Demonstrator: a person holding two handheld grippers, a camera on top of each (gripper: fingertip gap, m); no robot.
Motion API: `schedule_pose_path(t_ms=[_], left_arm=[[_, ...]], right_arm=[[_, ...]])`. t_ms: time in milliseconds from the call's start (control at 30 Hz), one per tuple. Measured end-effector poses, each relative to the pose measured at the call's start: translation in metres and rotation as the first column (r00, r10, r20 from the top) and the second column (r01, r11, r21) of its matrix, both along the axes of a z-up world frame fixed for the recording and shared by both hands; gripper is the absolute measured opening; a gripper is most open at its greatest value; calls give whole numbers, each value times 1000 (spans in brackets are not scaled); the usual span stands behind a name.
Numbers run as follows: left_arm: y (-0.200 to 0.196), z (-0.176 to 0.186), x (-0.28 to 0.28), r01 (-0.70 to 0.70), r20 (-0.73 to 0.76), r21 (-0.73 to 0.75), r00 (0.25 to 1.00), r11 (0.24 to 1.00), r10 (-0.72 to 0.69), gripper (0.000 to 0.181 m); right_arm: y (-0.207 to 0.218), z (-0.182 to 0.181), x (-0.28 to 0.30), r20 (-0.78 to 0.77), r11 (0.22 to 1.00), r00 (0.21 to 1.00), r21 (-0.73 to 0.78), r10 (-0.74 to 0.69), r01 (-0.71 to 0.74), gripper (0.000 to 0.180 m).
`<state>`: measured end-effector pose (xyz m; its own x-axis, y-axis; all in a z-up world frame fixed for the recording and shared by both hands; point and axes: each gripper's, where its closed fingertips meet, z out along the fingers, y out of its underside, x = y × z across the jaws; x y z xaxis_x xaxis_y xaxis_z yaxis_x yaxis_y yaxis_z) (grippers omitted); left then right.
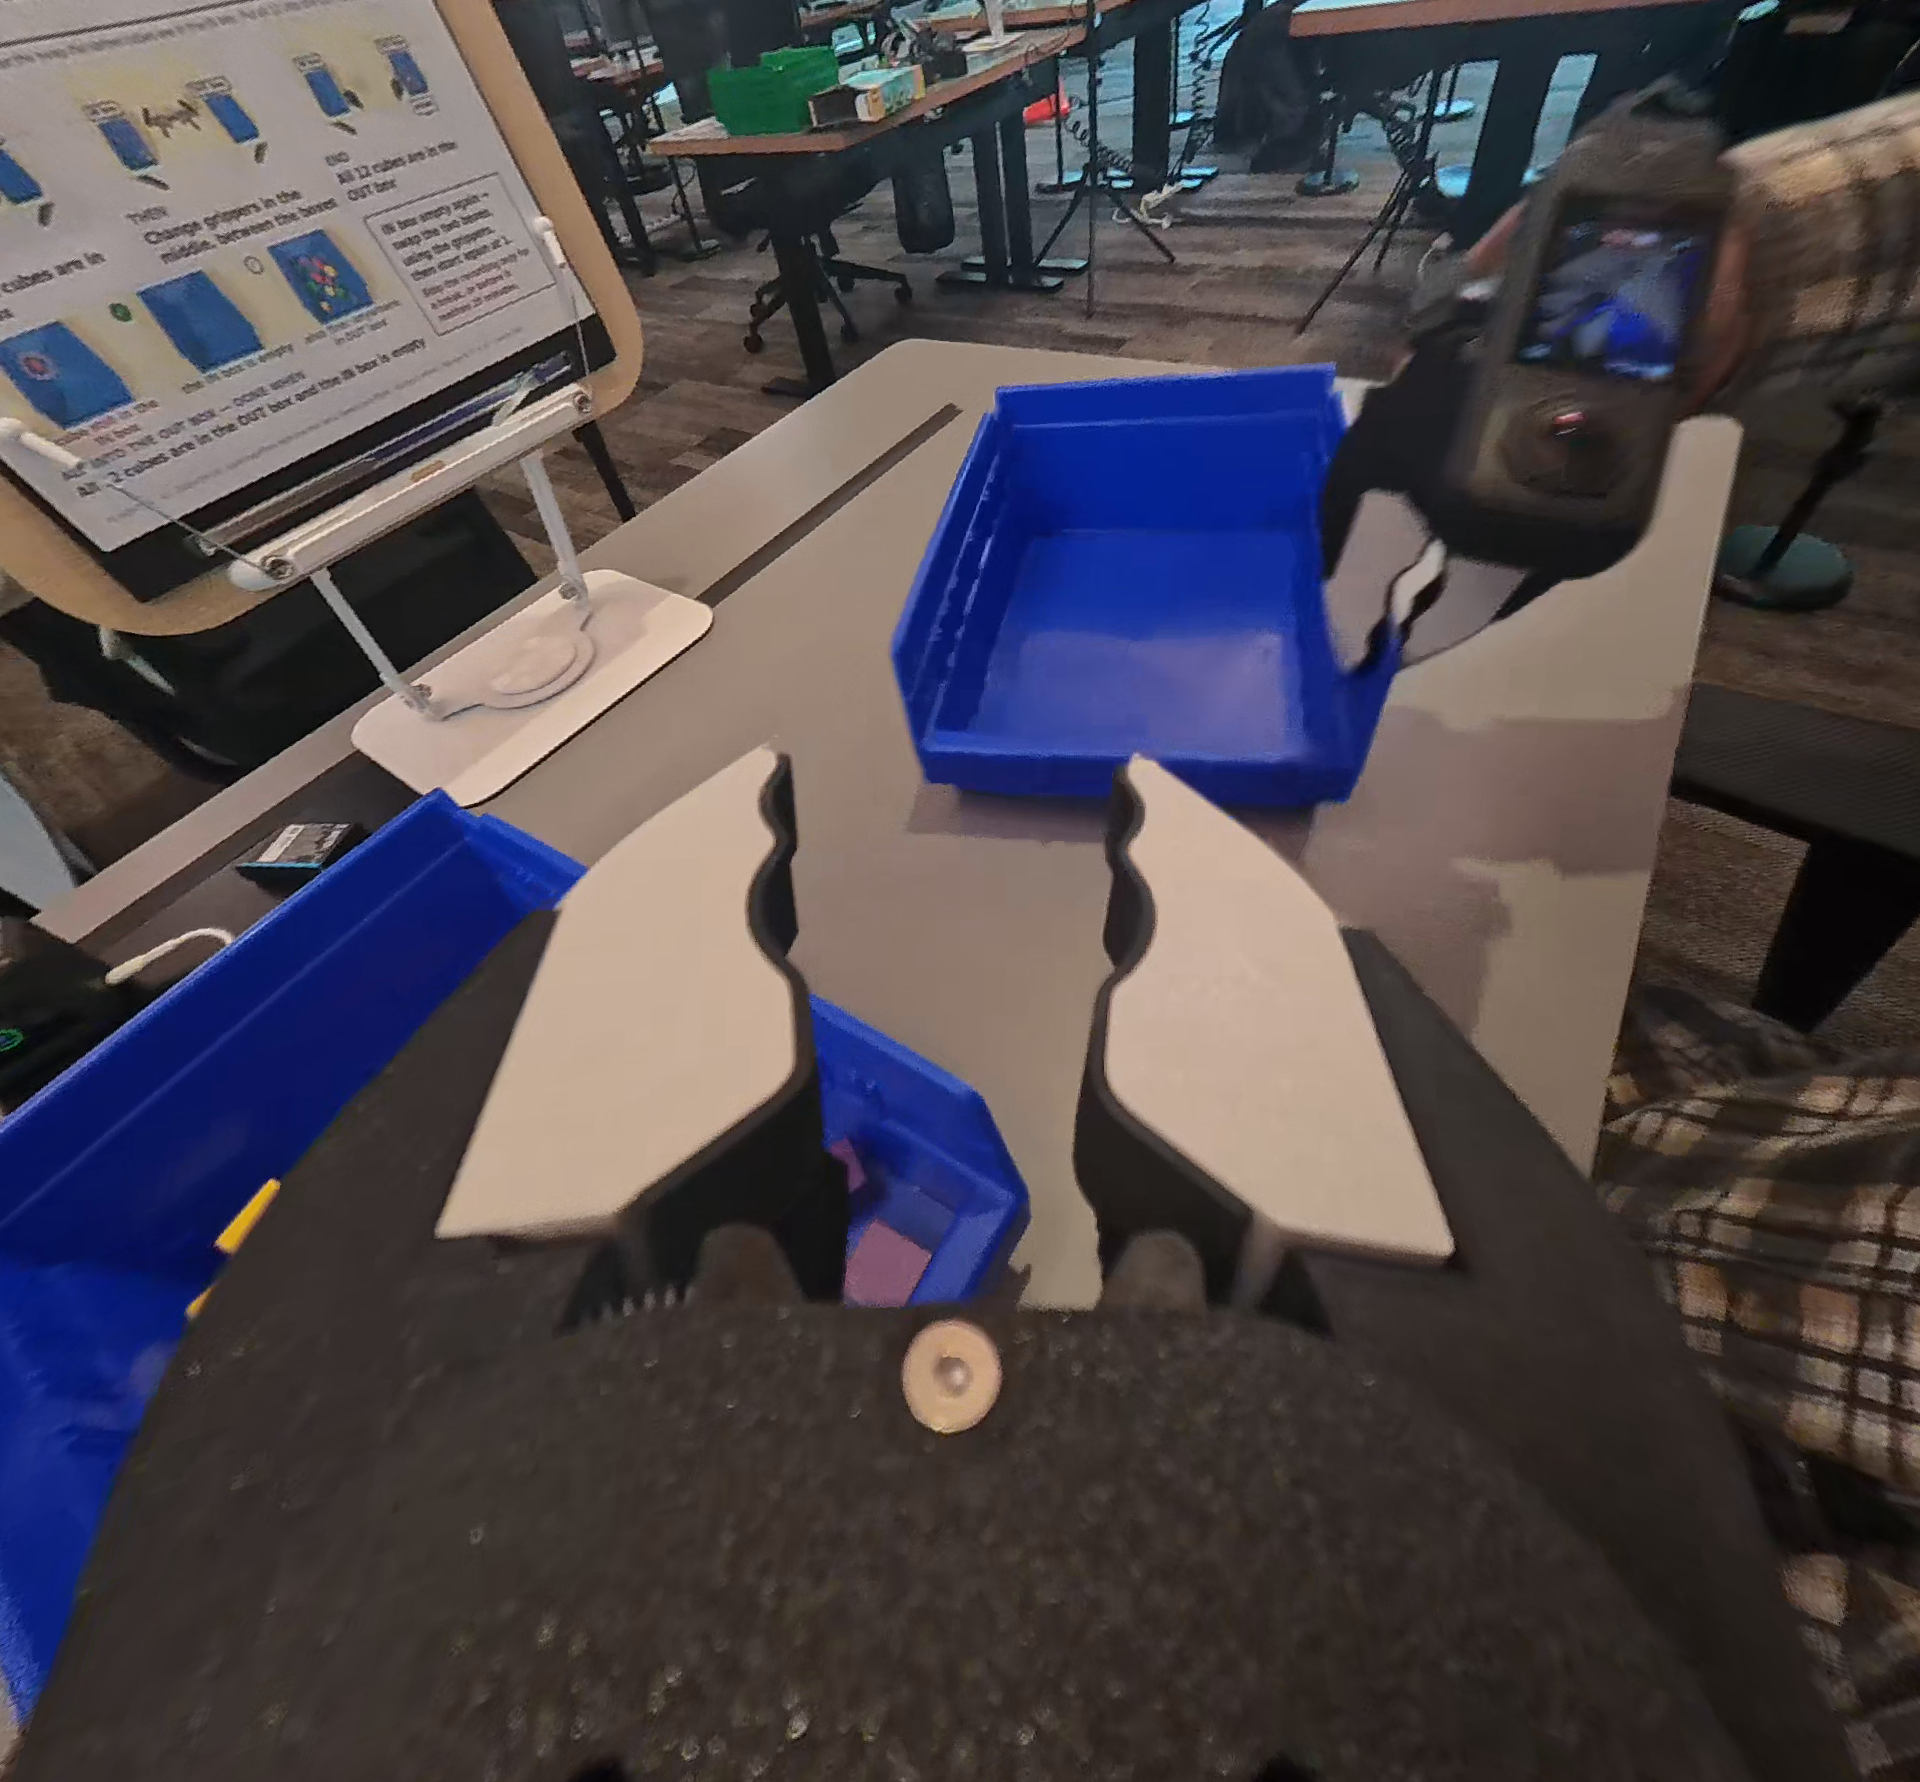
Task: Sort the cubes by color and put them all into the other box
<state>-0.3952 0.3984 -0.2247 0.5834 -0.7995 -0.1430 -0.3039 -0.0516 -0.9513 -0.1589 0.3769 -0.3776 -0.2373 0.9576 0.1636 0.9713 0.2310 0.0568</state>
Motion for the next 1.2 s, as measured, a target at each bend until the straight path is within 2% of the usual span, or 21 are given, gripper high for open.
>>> schedule_pose_path(t_ms=[33, 200, 233, 300, 367, 400, 433, 467, 533, 567, 600, 633, 667, 700, 767, 867, 1000, 1100, 1200], left_arm=[[2, -2, -1, -7, -11, -2, 1000, 1000, 7, 57], [1, -12, 3, -2, -61, -20, 998, 1000, 1, 59], [0, -13, 4, 0, -68, -23, 998, 1000, -2, 59], [-1, -15, 5, 0, -80, -24, 997, 1000, -2, 60], [0, -15, 5, -7, -87, -20, 996, 1000, 5, 61], [1, -15, 4, -14, -86, -20, 996, 1000, 12, 61], [2, -14, 3, -22, -81, -21, 996, 1000, 20, 62], [4, -14, 3, -27, -76, -23, 997, 999, 25, 62], [5, -14, 3, -33, -65, -31, 997, 999, 31, 64], [4, -14, 3, -32, -64, -35, 998, 999, 29, 65], [3, -15, 4, -29, -67, -38, 997, 999, 26, 65], [2, -16, 5, -26, -73, -39, 997, 999, 23, 65], [1, -17, 6, -25, -81, -39, 997, 999, 22, 65], [-1, -17, 7, -23, -88, -38, 996, 999, 19, 65], [-2, -18, 7, -18, -97, -37, 995, 999, 15, 65], [-1, -19, 6, -17, -99, -38, 995, 999, 13, 65], [3, -22, 3, -22, -103, -48, 995, 999, 17, 65], [6, -24, 2, -27, -109, -49, 994, 998, 21, 65], [9, -26, 0, -31, -114, -46, 993, 998, 26, 64]], right_arm=[[0, 1, 20, 44, 999, 999, 34, 4, -5, 5], [10, 8, 141, 245, 978, 965, 205, -93, 42, 17], [13, 13, 164, 261, 967, 958, 248, -122, 55, 29], [16, 27, 200, 222, 940, 957, 322, -186, 108, 67], [25, 49, 218, 34, 866, 941, 405, -336, 294, 101], [32, 62, 224, -110, 783, 886, 427, -451, 452, 114], [38, 74, 230, -256, 666, 775, 400, -578, 629, 121], [41, 82, 236, -370, 525, 609, 308, -702, 793, 120], [39, 81, 236, -457, 212, 178, -24, -872, 977, 117], [37, 77, 231, -428, 54, -41, -207, -903, 977, 116], [37, 72, 224, -368, -76, -222, -370, -903, 926, 113], [39, 66, 216, -298, -172, -358, -505, -885, 846, 110], [41, 59, 210, -221, -251, -456, -597, -862, 762, 107], [43, 50, 207, -154, -310, -513, -640, -845, 703, 107], [43, 29, 207, -83, -384, -548, -627, -832, 678, 106], [47, 6, 212, -79, -401, -521, -543, -850, 738, 99], [55, -7, 219, -108, -381, -473, -451, -874, 807, 60], [59, -8, 219, -100, -353, -436, -440, -894, 826, 7], [61, -9, 231, -84, -346, -407, -388, -910, 854, 5]])
